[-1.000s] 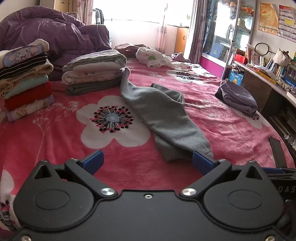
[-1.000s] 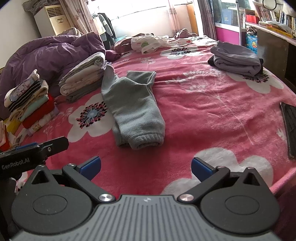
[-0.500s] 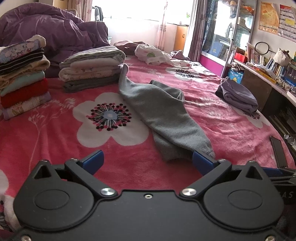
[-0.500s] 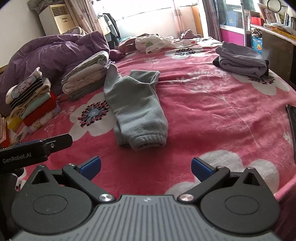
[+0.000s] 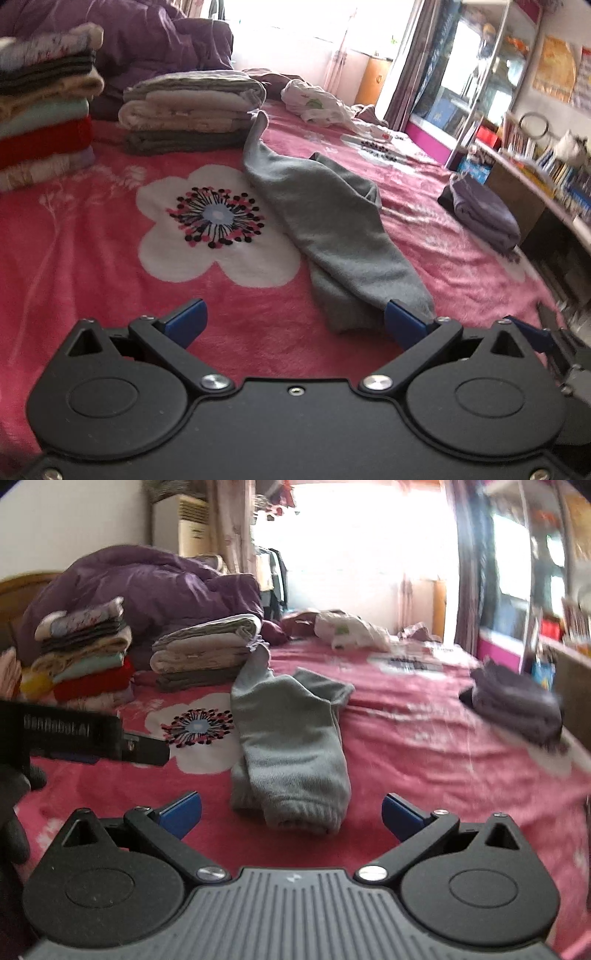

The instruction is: Fold clothes

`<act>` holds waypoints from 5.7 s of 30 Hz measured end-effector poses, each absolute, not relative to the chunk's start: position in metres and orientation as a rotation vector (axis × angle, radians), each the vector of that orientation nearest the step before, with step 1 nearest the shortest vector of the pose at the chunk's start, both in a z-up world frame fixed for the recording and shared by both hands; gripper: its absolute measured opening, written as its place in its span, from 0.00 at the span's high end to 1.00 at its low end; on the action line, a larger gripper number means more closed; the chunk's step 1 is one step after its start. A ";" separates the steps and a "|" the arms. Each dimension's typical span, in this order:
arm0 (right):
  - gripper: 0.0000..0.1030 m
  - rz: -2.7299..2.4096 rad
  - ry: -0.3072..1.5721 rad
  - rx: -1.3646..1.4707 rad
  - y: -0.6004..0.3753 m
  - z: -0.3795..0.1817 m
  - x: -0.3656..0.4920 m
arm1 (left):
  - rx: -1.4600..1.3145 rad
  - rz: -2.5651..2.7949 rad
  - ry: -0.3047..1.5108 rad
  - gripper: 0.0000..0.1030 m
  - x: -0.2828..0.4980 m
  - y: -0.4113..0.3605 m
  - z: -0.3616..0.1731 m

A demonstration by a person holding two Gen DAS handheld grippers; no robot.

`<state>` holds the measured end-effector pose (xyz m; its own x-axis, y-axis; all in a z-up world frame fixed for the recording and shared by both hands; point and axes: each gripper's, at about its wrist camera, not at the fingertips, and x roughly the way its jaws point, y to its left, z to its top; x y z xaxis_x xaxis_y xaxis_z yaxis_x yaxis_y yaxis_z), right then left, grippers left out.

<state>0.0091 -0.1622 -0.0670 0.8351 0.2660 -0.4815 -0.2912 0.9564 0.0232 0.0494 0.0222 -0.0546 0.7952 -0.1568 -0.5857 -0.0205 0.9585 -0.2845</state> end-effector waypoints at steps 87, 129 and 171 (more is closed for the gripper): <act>0.77 0.119 0.593 0.384 -0.222 -0.122 0.078 | -0.821 -0.280 0.639 0.77 0.109 0.029 -0.137; 0.35 0.512 0.767 0.542 -0.174 -0.098 0.016 | -0.727 -0.052 0.629 0.37 0.062 0.128 -0.097; 0.34 0.576 0.582 -0.144 -0.074 -0.037 0.089 | 0.165 -0.520 0.688 0.43 0.002 0.051 -0.097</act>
